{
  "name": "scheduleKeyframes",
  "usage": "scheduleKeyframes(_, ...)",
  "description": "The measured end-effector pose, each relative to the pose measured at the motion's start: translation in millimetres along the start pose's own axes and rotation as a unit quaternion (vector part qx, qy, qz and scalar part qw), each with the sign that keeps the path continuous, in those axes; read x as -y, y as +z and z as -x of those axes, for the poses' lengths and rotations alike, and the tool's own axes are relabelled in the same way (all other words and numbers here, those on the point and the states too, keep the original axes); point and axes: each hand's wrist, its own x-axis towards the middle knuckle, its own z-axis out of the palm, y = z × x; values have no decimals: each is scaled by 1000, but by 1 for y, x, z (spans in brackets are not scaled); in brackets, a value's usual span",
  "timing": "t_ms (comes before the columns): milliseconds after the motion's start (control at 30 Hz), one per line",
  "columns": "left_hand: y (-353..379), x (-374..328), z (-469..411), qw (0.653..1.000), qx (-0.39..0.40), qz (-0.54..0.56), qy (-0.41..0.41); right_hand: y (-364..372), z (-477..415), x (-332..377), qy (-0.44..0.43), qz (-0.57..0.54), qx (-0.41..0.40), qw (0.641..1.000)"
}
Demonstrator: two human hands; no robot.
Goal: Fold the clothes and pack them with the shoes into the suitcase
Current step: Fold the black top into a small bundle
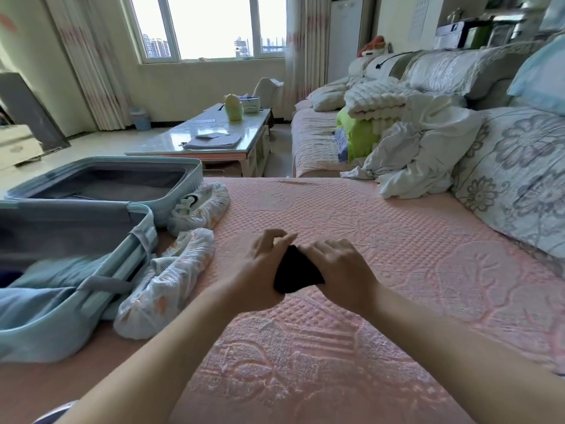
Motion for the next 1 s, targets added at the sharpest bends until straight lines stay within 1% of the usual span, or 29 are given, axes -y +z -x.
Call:
scheduleKeyframes(67, 21, 1, 9, 999, 33, -27, 0, 11, 12, 2, -17, -4, 46, 999)
scheduleKeyframes(133, 35, 1, 16, 997, 60, -44, 13, 14, 24, 3, -18, -52, 114, 992)
scheduleKeyframes(167, 38, -2, 19, 997, 71, -31, 20, 13, 28, 2, -13, -74, 147, 986)
scheduleKeyframes(233, 37, -10, 22, 996, 90, 10, 17, 8, 30, -1, 11, -98, 186, 978)
scheduleKeyframes(333, 28, -24, 23, 995, 93, 17, -13, -3, 28, -2, 57, -73, 244, 965)
scheduleKeyframes(400, 29, -34, 23, 996, 83, -7, -34, -7, 29, -1, 71, -53, 303, 949)
scheduleKeyframes(467, 39, -39, 23, 996, 78, -4, -51, -9, 29, 0, 84, -51, 350, 932)
scheduleKeyframes(533, 45, -40, 23, 993, 96, -8, -63, -11, 28, 1, 81, -35, 382, 920)
scheduleKeyframes(600, 47, -35, 21, 991, 121, -36, -48, -12, 27, 4, 79, -37, 385, 919)
scheduleKeyframes(667, 43, -31, 19, 990, 127, -48, -36, -16, 25, 8, 82, -63, 355, 929)
scheduleKeyframes(800, 19, -19, 22, 989, 124, -48, -57, -20, 12, 16, 33, -73, 309, 948)
scheduleKeyframes(900, -12, 1, 27, 994, 82, -31, -63, -16, -15, 26, 12, -81, 261, 962)
scheduleKeyframes(1000, -50, 31, 36, 997, 8, -11, -75, -12, -60, 47, -15, -103, 192, 976)
